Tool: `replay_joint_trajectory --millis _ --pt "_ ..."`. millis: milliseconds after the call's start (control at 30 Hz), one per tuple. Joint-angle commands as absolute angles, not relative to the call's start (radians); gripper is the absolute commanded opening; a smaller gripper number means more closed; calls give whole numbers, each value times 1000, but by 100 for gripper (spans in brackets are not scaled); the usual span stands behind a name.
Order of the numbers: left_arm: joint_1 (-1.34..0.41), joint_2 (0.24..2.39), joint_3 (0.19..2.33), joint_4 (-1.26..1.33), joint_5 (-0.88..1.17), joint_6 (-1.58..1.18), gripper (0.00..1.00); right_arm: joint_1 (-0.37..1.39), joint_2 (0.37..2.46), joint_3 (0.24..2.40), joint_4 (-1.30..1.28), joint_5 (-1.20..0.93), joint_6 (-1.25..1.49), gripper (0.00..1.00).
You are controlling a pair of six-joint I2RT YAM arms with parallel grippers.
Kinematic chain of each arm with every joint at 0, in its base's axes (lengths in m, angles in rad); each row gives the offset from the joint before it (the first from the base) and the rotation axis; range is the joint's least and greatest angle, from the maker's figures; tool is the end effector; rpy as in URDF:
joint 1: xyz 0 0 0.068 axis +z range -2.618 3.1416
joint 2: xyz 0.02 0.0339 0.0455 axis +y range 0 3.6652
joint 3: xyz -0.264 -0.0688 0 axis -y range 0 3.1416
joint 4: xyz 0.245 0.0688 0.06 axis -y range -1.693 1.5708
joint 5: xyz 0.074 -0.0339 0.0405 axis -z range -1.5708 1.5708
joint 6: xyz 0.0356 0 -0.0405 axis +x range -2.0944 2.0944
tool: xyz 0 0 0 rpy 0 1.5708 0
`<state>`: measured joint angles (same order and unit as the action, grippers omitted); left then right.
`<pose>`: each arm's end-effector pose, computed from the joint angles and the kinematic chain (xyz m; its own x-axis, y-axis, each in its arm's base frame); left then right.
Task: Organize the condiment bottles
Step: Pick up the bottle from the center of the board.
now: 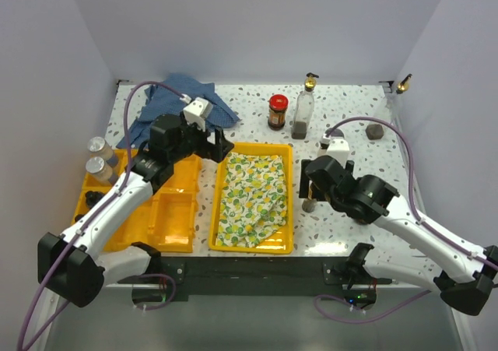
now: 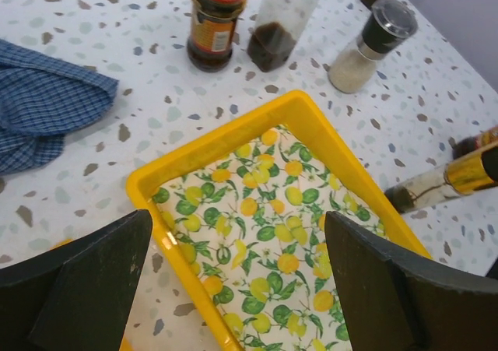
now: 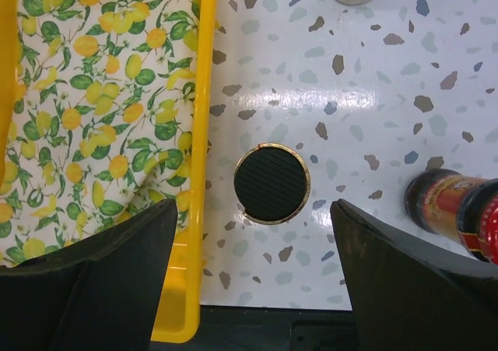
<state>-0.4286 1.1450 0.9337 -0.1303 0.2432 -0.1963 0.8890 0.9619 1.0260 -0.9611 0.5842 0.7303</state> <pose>0.2378 -0.1181 0.3248 -0.4178 -0.0172 -0.9084 0.5386 0.8005 -0.2629 0.1251 0.1230 0.3246 -0.6543 0.0769 -0.7523 0.0076 0.9954 0.0952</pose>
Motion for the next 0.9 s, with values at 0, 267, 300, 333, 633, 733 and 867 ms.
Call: replay_joint_trajectory --millis 0,267,300,333,633,733,867 --pt "-507 1195 976 -84 396 -178 97 888 939 1155 -1005 603 628 84" --pt "-777 1221 1048 -28 220 -130 94 890 773 1316 -908 453 433 88" --pt "-826 1242 1054 -20 203 -130 94 890 758 1324 -899 448 420 89" --pt "-850 1256 1071 -15 186 -130 93 890 743 1330 -890 448 402 89" --pt "-1026 1512 1275 -44 109 -40 86 888 508 1307 -779 456 364 91" --pt "-1051 1598 1347 -60 110 -19 84 890 431 1275 -750 475 364 92" --pt "-1086 1704 1430 -90 94 -5 83 890 394 1278 -765 503 333 93"
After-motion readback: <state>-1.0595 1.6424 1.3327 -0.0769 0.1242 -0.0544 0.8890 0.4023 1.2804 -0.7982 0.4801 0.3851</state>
